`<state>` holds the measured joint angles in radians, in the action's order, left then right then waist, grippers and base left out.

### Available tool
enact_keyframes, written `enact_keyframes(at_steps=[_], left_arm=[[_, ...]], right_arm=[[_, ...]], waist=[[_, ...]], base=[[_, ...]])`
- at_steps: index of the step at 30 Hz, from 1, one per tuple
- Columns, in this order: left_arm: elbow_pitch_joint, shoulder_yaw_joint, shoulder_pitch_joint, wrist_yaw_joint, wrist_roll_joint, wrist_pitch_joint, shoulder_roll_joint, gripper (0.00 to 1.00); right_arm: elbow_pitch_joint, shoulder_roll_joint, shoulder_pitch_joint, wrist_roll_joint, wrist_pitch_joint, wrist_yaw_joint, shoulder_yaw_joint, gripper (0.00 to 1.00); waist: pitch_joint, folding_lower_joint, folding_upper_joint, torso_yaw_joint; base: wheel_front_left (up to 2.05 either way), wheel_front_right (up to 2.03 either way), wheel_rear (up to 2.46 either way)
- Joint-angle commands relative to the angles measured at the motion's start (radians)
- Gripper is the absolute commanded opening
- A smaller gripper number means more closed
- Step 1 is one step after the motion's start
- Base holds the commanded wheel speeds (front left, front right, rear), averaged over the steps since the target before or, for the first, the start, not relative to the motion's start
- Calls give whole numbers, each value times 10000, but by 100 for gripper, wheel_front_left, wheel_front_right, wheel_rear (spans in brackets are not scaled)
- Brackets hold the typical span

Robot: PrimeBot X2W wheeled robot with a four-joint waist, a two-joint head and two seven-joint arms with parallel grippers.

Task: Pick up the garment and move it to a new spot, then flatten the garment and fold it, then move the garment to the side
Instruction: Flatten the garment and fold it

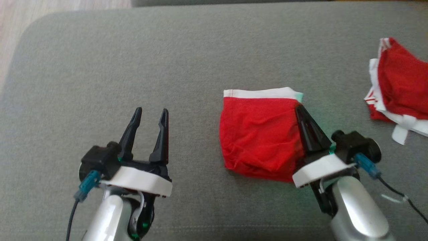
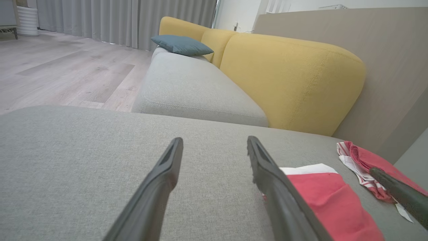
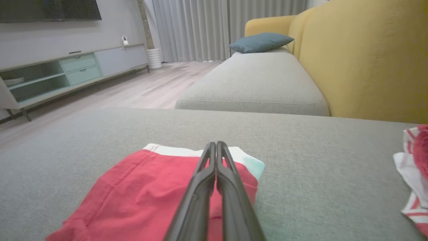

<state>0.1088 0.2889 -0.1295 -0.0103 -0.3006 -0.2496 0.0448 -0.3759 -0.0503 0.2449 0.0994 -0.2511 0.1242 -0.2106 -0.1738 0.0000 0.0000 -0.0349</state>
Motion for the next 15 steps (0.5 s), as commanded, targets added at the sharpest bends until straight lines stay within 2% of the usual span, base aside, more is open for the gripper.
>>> enact_keyframes(at_steps=[1,7,15], left_arm=[[-261,-212,-502,-65,80,-122,54,100],[-190,-82,-765,-95,78,-122,54,100],[-96,-83,-903,-99,112,-122,54,100]], right_arm=[[49,0,406,-149,-106,65,-190,0],[-1261,1,993,-282,-107,65,45,0],[-2870,1,1471,-316,-107,65,-32,0]], waist=[[-274,0,0,-245],[-641,0,0,-567],[-795,0,0,-646]], base=[[0,0,0],[0,0,0],[0,0,0]])
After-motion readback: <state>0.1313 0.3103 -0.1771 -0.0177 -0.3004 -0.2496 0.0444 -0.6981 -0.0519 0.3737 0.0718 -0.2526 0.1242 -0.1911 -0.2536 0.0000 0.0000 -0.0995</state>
